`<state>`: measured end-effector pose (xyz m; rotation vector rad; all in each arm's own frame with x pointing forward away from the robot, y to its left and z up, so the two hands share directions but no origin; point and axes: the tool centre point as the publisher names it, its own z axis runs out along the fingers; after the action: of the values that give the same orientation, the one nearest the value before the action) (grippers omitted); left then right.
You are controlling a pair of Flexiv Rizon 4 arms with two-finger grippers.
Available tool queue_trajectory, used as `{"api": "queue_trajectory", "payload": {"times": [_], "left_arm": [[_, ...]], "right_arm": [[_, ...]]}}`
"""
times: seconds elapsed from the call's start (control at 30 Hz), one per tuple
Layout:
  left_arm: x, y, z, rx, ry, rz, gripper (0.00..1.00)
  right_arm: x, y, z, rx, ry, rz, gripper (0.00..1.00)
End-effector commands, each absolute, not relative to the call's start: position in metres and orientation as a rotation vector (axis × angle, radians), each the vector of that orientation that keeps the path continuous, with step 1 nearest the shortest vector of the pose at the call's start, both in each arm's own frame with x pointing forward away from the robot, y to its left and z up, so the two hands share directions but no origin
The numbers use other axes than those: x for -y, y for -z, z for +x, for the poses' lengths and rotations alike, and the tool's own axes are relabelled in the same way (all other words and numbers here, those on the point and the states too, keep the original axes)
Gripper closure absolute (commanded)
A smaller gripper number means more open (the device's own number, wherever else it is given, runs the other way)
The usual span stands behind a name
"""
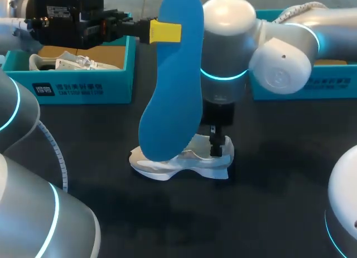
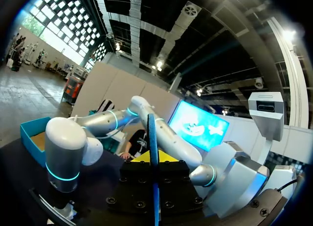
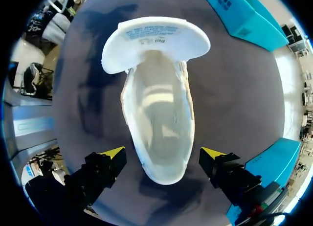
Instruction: Take the shoe out of the shoebox, open the shoe tongue, remove and reinsert the insole, then place the shoe into the shoebox
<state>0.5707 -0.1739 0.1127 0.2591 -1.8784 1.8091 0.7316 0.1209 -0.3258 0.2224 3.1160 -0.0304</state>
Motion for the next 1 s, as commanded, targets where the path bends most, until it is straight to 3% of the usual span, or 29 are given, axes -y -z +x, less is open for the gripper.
{"api": "queue_trajectory", "payload": {"times": [0.03, 1.0], "left_arm": [[0.175, -0.112, 0.571, 1.879, -1.808, 0.259, 1.0], [0.175, -0.112, 0.571, 1.879, -1.808, 0.259, 1.0]], "right_arm": [[-0.126, 0.318, 0.742, -3.111, 0.027, 0.204, 0.0], [-0.16, 0.353, 0.773, -3.101, 0.028, 0.172, 0.0]]}}
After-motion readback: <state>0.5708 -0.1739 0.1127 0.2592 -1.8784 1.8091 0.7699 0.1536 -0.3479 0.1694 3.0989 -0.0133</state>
